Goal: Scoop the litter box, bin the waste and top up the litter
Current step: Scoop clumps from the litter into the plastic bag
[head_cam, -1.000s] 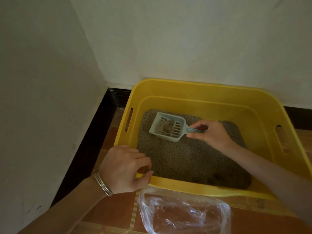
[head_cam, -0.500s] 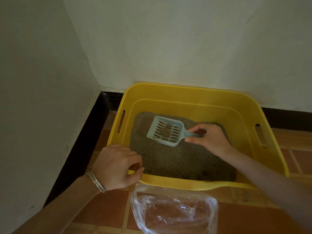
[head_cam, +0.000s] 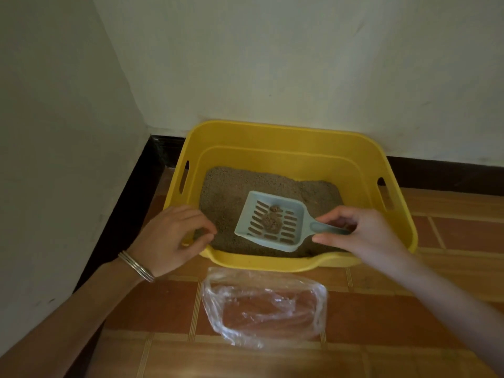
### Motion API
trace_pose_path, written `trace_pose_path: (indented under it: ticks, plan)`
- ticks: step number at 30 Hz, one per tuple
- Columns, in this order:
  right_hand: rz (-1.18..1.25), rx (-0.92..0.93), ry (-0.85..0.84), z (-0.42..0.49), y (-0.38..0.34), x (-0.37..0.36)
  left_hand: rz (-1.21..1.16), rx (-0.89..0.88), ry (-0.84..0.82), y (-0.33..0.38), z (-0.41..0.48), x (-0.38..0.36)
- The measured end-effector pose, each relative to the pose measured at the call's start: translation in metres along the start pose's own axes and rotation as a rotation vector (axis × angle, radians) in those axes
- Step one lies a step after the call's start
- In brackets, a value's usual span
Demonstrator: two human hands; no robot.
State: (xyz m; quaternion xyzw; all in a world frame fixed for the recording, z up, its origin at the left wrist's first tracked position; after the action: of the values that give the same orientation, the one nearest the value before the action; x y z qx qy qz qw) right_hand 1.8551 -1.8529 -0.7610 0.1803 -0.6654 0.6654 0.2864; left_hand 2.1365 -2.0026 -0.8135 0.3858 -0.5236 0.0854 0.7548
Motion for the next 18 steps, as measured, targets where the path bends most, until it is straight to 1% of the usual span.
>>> trace_pose_path:
  ticks: [3, 6, 8, 12, 15, 18]
  plan:
    - [0.006, 0.026, -0.023, -0.024, -0.014, 0.001, -0.035, -0.064, 0.039, 0.006, -0.022, 0.006]
    - [-0.063, 0.076, -0.048, -0.046, -0.021, -0.004, -0.007, -0.125, 0.099, 0.015, -0.046, 0.006]
    - [-0.091, 0.085, -0.079, -0.058, -0.019, -0.010, 0.010, -0.134, 0.097, 0.020, -0.059, 0.002]
    - [-0.069, 0.001, -0.132, -0.077, -0.006, -0.024, 0.104, -0.138, -0.049, 0.022, -0.077, -0.025]
    - [-0.227, 0.021, -0.195, -0.085, 0.002, -0.037, 0.202, -0.178, -0.161, 0.019, -0.083, -0.048]
    - [-0.405, 0.112, -0.195, -0.084, 0.011, -0.052, 0.250, -0.151, -0.237, 0.013, -0.085, -0.062]
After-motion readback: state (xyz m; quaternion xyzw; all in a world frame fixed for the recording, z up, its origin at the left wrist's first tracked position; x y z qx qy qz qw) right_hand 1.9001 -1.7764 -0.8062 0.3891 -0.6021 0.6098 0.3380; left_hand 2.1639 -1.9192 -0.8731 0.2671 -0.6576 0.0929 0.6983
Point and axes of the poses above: each hand's wrist, its own z-axis towards the middle knuckle, its own x-axis out of the back of the hand, y = z × x, the point moved 1 cm from there along z, towards the middle knuckle, and after that the axes turned 14 degrees about x, right-handed, at the moved point
